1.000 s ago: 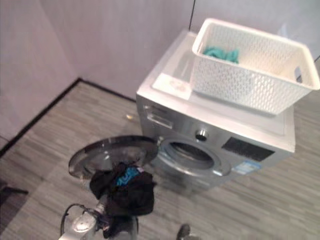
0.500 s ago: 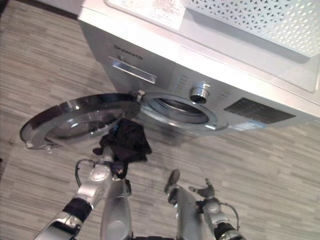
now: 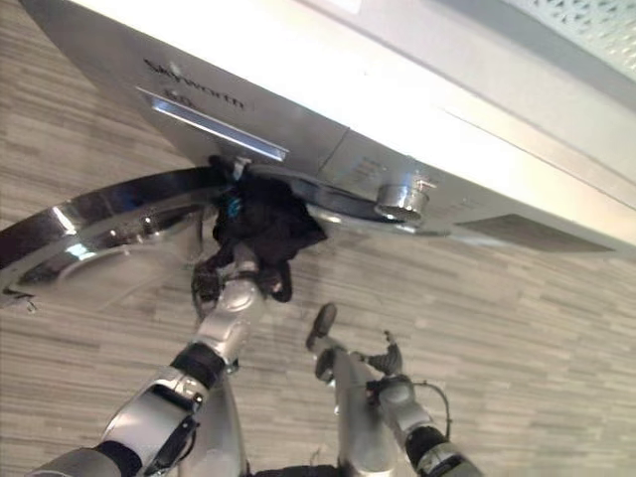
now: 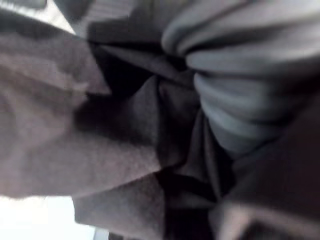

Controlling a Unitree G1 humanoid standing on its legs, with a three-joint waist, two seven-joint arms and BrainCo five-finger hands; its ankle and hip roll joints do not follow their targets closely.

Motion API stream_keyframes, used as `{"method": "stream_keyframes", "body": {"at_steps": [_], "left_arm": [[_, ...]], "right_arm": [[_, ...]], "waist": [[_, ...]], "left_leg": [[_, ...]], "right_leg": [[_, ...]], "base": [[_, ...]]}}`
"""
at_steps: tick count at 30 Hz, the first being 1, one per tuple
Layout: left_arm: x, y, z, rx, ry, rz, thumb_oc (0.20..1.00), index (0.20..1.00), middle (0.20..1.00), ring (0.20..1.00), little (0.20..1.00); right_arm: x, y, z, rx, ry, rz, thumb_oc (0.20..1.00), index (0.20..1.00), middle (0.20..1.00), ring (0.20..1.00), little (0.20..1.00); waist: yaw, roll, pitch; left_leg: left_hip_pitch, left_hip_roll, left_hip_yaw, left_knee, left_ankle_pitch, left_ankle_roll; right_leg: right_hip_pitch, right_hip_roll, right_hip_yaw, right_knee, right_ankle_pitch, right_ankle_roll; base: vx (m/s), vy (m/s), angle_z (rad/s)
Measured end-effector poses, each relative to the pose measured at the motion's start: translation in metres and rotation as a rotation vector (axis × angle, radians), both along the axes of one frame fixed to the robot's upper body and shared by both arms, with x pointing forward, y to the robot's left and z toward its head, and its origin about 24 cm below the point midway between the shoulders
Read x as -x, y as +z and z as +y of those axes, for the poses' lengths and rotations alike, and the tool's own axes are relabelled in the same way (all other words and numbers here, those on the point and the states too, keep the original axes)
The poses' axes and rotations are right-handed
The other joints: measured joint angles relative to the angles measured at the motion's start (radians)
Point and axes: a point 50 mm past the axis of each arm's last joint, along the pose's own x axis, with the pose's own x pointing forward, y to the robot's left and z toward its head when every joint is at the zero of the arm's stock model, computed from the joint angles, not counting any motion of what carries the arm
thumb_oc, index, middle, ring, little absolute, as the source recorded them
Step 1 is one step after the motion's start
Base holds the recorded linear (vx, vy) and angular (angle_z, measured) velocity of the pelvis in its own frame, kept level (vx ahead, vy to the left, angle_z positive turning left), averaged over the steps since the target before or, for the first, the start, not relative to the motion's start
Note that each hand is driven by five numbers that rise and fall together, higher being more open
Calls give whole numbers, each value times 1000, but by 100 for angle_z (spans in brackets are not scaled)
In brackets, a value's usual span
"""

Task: Grab the laundry basket,head to the washer,open it,put in the laundry and shut it.

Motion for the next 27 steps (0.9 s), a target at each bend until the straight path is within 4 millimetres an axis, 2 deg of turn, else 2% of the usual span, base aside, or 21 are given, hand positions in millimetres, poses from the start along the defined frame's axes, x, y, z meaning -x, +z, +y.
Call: {"method": "stream_keyframes", "body": {"at_steps": [3, 6, 11, 16, 17, 21, 25, 27], "left_arm": [[-6, 15, -11, 53, -10, -24, 200, 200, 200, 200, 200], [-12, 42, -29, 120, -36, -79, 200, 200, 200, 200, 200], [-12, 73, -50, 171, -75, -180, 200, 200, 200, 200, 200], [-9, 92, -69, 223, -93, -218, 200, 200, 200, 200, 200], [-10, 106, -72, 238, -86, -258, 200, 200, 200, 200, 200], [-17, 123, -72, 254, -38, -283, 200, 200, 200, 200, 200], [-26, 155, -61, 386, 40, -310, 200, 200, 200, 200, 200], [-27, 161, -56, 440, 68, -317, 200, 200, 200, 200, 200]], "right_arm": [[-7, 9, 6, -12, 11, -51, 1000, 1000, 1000, 1000, 1000], [-14, 18, 11, -19, 23, -102, 1000, 1000, 1000, 1000, 1000], [-19, 26, 17, -18, 47, -147, 1000, 1000, 1000, 1000, 1000], [-22, 31, 18, 0, 54, -175, 1000, 1000, 1000, 1000, 1000], [-26, 36, 20, -10, 56, -199, 1000, 1000, 1000, 1000, 1000], [-28, 42, 21, -18, 54, -228, 1000, 1000, 1000, 1000, 1000], [-33, 53, 23, -37, 48, -293, 1000, 1000, 1000, 1000, 1000], [-34, 61, 25, -57, 58, -337, 1000, 1000, 1000, 1000, 1000]], "waist": [[-22, -10, -3], [-39, -16, -7], [-78, -31, -17], [-97, -46, -27], [-113, -60, -37], [-142, -84, -54], [-170, -116, -78], [-182, -129, -87]], "left_leg": [[-29, 2, 3, 2, -4, 5], [-53, -2, 18, 4, -3, 8], [-68, -18, 54, 9, -17, 27], [-97, -33, 75, 29, -33, 45], [-121, -39, 83, 38, -39, 49], [-161, -46, 87, 57, -45, 55], [-217, -56, 110, 68, -48, 60], [-245, -63, 123, 70, -51, 63]], "right_leg": [[-20, 7, 3, -27, 19, 1], [-39, 8, 17, -66, 54, 10], [-46, -3, 35, -131, 106, 24], [-52, -12, 51, -192, 148, 36], [-74, -19, 62, -207, 161, 41], [-95, -24, 70, -242, 186, 48], [-143, -31, 94, -289, 228, 57], [-167, -37, 111, -322, 255, 63]], "base": [[22, 19, -6], [28, 46, -10], [29, 62, -11], [22, 62, -7], [26, 51, -8], [30, 32, -5], [46, 33, -9], [28, -8, -11]]}}
